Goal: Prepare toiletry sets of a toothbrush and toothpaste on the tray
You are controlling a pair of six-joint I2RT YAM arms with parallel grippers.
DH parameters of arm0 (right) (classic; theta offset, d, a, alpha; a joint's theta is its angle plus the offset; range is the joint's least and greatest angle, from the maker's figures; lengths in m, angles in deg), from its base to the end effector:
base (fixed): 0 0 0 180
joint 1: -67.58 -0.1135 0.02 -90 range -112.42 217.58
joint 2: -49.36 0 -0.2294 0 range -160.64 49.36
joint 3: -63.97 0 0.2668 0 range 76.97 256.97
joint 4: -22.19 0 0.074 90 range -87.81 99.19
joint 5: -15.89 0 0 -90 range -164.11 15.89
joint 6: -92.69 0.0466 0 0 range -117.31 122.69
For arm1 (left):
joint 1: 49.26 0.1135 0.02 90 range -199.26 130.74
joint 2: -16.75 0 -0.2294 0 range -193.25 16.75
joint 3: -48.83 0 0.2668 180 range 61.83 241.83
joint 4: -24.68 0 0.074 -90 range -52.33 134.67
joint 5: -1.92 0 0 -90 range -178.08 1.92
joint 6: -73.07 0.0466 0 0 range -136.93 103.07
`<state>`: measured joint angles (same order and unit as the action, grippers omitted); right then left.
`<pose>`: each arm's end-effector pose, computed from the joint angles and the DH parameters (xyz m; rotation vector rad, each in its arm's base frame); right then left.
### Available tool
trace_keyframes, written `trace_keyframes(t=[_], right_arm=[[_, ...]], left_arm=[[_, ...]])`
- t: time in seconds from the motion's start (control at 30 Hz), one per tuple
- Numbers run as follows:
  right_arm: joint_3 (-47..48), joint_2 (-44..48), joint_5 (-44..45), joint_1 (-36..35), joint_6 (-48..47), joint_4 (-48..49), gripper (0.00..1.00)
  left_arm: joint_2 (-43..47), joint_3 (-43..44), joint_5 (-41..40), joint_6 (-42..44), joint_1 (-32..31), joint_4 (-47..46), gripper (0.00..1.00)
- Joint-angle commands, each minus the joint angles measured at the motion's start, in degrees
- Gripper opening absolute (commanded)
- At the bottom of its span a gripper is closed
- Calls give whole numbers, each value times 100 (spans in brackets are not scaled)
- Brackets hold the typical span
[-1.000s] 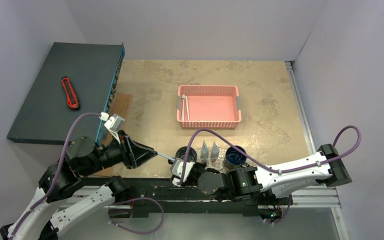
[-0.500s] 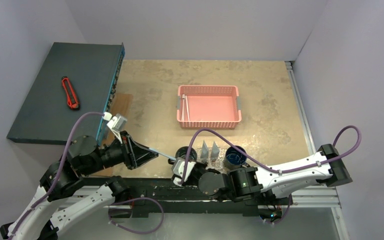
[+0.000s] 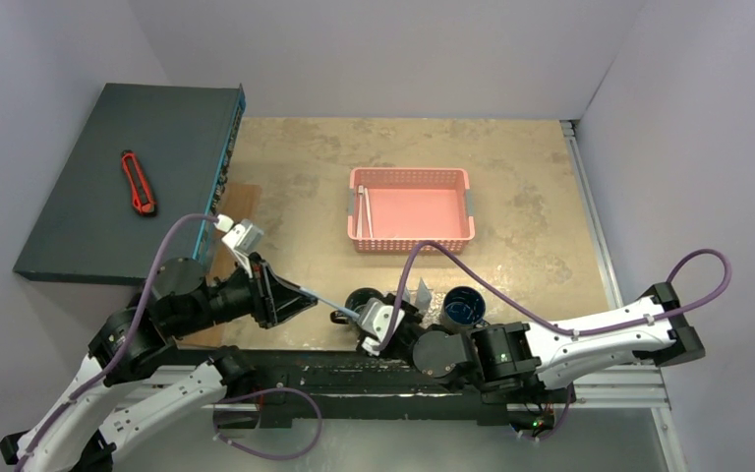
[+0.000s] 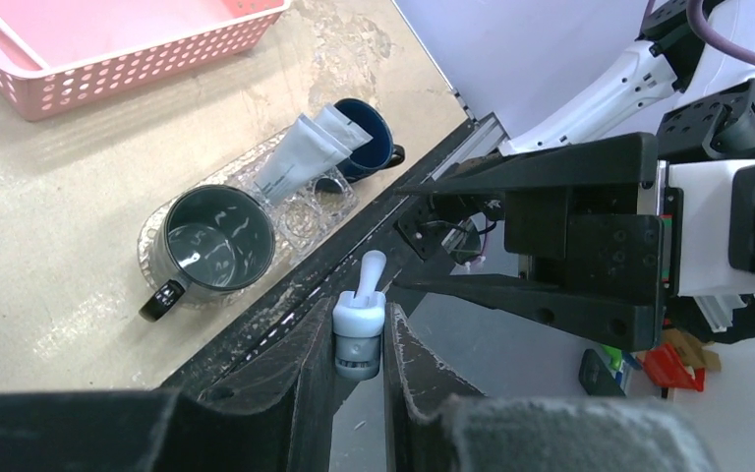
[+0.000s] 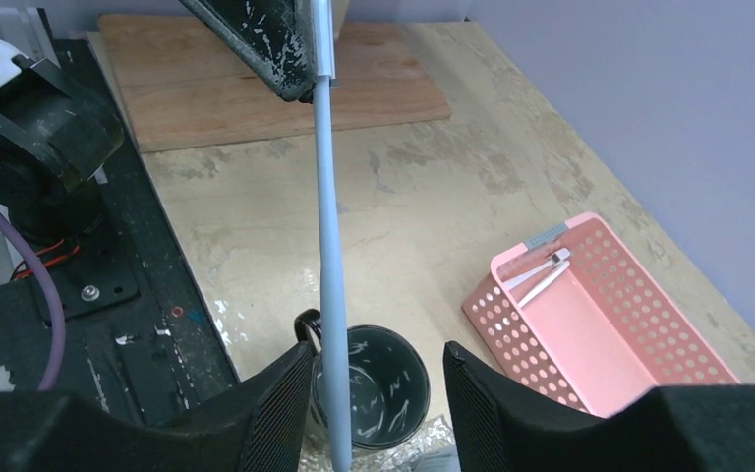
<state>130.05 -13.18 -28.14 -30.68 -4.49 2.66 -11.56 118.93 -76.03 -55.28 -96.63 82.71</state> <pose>-0.0075 0.2847 0.3042 -1.0216 1.4595 0.4087 0.0821 -0.1035 0.3666 0.3200 2.0120 -1.1936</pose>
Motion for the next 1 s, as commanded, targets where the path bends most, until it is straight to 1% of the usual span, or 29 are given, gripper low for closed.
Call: trace_keyframes(t=[0.0, 0.1, 0.17, 0.23, 0.3, 0.43, 0.5, 0.63, 0.7, 0.83, 0.97], right_arm=[[-3, 220, 327, -35, 246, -112, 57], [6, 275, 938, 5, 343, -101, 60], [113, 265, 1216, 168, 556, -306, 61], [330, 240, 1179, 547, 1067, -733, 61], [538, 246, 965, 1029, 1504, -1119, 60], [594, 357, 948, 1591, 1651, -1139, 62], [623, 388, 959, 1779, 1706, -1148, 63], [576, 496, 1222, 2137, 1914, -1042, 64], [600, 559, 1255, 2364, 2099, -1088, 64], [730, 563, 1029, 2842, 2304, -1321, 66], [738, 541, 826, 3147, 2383, -1374, 66]], left_arm=[[-132, 22, 196, 191, -11, -352, 0], [-273, -4, 347, 205, -14, -442, 0], [-353, -30, 384, 194, -36, -494, 0], [-419, -25, 308, 192, -83, -504, 0], [-473, 6, 196, 209, -169, -500, 0], [-639, 65, -157, 210, -466, -479, 0], [-779, 109, -403, 207, -721, -458, 0], [-981, 280, -1151, 213, -1393, -369, 0], [-1109, 395, -1691, 194, -1795, -287, 0], [-1538, 615, -2813, 202, -2840, -253, 0], [-2097, 939, -3840, 333, -3599, -158, 0]])
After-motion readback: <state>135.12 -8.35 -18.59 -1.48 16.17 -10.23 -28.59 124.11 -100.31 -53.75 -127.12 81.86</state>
